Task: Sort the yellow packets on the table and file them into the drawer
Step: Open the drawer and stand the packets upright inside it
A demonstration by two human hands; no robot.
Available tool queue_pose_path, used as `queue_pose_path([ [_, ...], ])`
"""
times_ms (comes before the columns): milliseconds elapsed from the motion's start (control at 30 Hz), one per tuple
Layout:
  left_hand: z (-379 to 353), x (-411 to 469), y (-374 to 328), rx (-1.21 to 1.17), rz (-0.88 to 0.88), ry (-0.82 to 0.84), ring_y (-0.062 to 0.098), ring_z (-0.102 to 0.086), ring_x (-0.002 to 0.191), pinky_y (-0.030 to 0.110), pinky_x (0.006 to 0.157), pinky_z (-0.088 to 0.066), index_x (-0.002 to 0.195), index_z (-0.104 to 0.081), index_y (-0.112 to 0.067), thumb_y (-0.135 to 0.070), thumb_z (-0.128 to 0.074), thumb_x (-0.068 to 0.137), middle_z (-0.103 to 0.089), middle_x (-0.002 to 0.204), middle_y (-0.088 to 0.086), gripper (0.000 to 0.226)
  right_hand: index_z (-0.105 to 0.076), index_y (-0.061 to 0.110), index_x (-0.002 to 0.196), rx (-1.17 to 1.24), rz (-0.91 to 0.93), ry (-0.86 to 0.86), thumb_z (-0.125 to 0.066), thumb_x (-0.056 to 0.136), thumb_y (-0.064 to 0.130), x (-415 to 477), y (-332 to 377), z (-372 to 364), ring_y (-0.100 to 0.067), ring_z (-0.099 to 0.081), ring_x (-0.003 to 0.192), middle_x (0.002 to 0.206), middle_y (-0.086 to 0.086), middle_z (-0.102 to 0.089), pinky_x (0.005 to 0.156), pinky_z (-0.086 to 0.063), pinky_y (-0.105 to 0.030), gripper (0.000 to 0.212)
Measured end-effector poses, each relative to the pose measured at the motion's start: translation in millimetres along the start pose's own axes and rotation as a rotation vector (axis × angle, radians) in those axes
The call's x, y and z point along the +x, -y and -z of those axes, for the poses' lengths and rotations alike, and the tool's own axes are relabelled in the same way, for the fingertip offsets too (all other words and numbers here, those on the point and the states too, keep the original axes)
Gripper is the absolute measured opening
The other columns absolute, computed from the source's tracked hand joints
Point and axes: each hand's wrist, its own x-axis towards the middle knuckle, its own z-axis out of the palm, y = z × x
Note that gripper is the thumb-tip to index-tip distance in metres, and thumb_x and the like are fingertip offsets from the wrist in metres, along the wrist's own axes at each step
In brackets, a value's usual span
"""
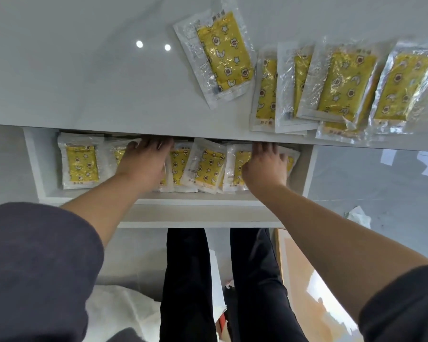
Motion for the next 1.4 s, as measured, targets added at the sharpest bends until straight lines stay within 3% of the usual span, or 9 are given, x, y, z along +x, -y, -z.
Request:
queue_pose_path([
  [200,6,15,-18,-0.073,-0.032,0.055,0.035,-0.036,0.135,0.050,0.108,-0.032,0.151,-0.017,-0.018,-0.021,-0.066,0.079,-0.035,0.150,0.010,0.088,-0.018,0.039,0.151,-0.049,0.408,0.142,-0.052,0.084,0.010,21,56,0,-0.025,-0.025,0.145,0.156,0.001,-0.030,0.119,-0.013,-0.048,0.081],
  [300,6,21,-23,-0.129,-0.001,0.077,0.033,-0.040,0.132,0.049,0.108,-0.031,0.150,-0.017,-0.017,-0.018,-0.060,0.080,-0.042,0.144,0.012,0.082,-0.017,0.037,0.152,-0.165,0.551,0.094,-0.053,0.085,0.013,24,70,-8,-0.024,-0.025,0.145,0.157,0.002,-0.026,0.118,-0.014,-0.043,0.080],
  [433,4,23,-22,-0.096,-0.040,0.091,0.033,-0.036,0.136,0.051,0.109,-0.029,0.151,-0.016,-0.020,-0.022,-0.061,0.080,-0.036,0.150,0.011,0.083,-0.033,0.025,0.146,-0.089,0.344,0.043,-0.054,0.079,0.001,28,68,-9,-0.030,-0.044,0.131,0.140,-0.007,-0.049,0.110,-0.031,-0.040,0.074],
  [800,15,28,-29,-0.197,-0.008,0.215,0.031,-0.042,0.130,0.043,0.101,-0.038,0.146,-0.031,-0.020,-0.025,-0.056,0.086,-0.042,0.146,0.008,0.064,-0.020,0.025,0.152,0.038,0.358,0.134,-0.057,0.080,0.010,29,40,-19,-0.027,-0.027,0.143,0.155,-0.003,-0.030,0.117,-0.026,-0.046,0.082],
  [933,35,4,-45,-0.304,-0.001,0.091,0.032,-0.051,0.120,0.042,0.098,-0.044,0.138,-0.043,-0.015,-0.020,-0.053,0.089,-0.052,0.137,0.011,0.051,-0.019,0.020,0.153,0.160,0.301,0.064,-0.055,0.083,0.013,5,33,-8,-0.027,-0.027,0.143,0.155,-0.006,-0.029,0.117,-0.026,-0.047,0.079],
  [1033,67,-27,-61,-0.453,0.039,0.002,0.023,-0.060,0.094,0.035,0.080,-0.050,0.124,-0.058,-0.017,-0.018,-0.049,0.093,-0.065,0.118,0.004,0.032,-0.033,0.019,0.147,0.294,0.266,0.059,-0.050,0.086,0.011,-28,23,20,-0.028,-0.038,0.135,0.148,-0.006,-0.038,0.107,-0.036,-0.044,0.063],
  [1233,143,-40,-89,-0.862,0.232,-0.114,0.010,-0.060,0.082,0.025,0.069,-0.050,0.097,-0.064,-0.021,-0.019,-0.054,0.092,-0.064,0.088,-0.010,0.012,-0.059,0.021,0.123,0.486,0.248,0.020,-0.045,0.092,0.013,-74,0,85,-0.018,-0.059,0.105,0.124,0.003,-0.060,0.078,-0.051,-0.032,0.035],
  [1300,167,-24,-101,-0.943,0.294,-0.141,0.006,-0.058,0.078,0.017,0.064,-0.044,0.094,-0.065,-0.018,-0.020,-0.055,0.090,-0.063,0.086,-0.009,0.011,-0.061,0.020,0.115,0.568,0.216,-0.032,-0.045,0.092,0.013,-76,-8,108,-0.018,-0.061,0.097,0.115,0.003,-0.063,0.076,-0.054,-0.035,0.029],
  [1400,191,8,-121,-1.101,0.336,-0.073,0.016,-0.062,0.083,0.027,0.074,-0.052,0.097,-0.063,-0.017,-0.022,-0.055,0.089,-0.066,0.094,-0.001,0.013,-0.062,0.018,0.111,0.657,0.146,-0.128,-0.046,0.091,0.012,-66,-25,135,-0.016,-0.060,0.087,0.109,0.003,-0.065,0.069,-0.052,-0.031,0.026],
])
